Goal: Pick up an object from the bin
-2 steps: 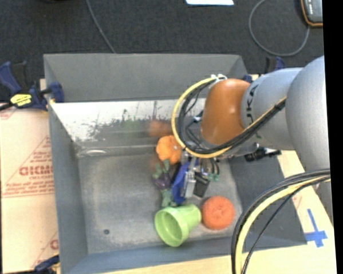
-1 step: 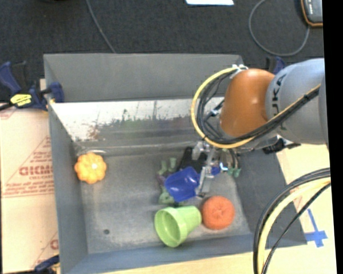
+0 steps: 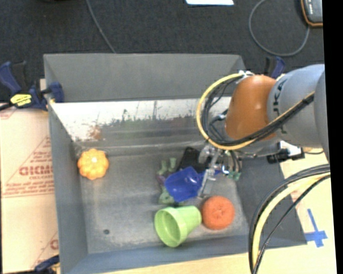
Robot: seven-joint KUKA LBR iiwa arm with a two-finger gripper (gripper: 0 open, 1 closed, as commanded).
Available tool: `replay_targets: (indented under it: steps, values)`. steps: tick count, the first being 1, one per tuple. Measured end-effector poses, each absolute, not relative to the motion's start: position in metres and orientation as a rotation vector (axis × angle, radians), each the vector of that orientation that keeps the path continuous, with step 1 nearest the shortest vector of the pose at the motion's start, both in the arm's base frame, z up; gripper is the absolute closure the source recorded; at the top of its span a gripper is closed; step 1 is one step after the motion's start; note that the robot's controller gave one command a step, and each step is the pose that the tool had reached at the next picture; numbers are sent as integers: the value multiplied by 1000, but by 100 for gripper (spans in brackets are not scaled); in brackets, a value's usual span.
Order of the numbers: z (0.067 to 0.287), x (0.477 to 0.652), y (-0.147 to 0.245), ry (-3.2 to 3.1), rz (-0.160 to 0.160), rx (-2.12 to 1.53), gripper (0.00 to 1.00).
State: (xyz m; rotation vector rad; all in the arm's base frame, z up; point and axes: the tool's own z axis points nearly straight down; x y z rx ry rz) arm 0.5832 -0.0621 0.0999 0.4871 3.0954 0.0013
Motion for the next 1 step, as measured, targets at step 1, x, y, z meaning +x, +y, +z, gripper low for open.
replay_targets:
  steps: [1]
  values:
    - [73, 582, -42, 3068, 4, 581, 0]
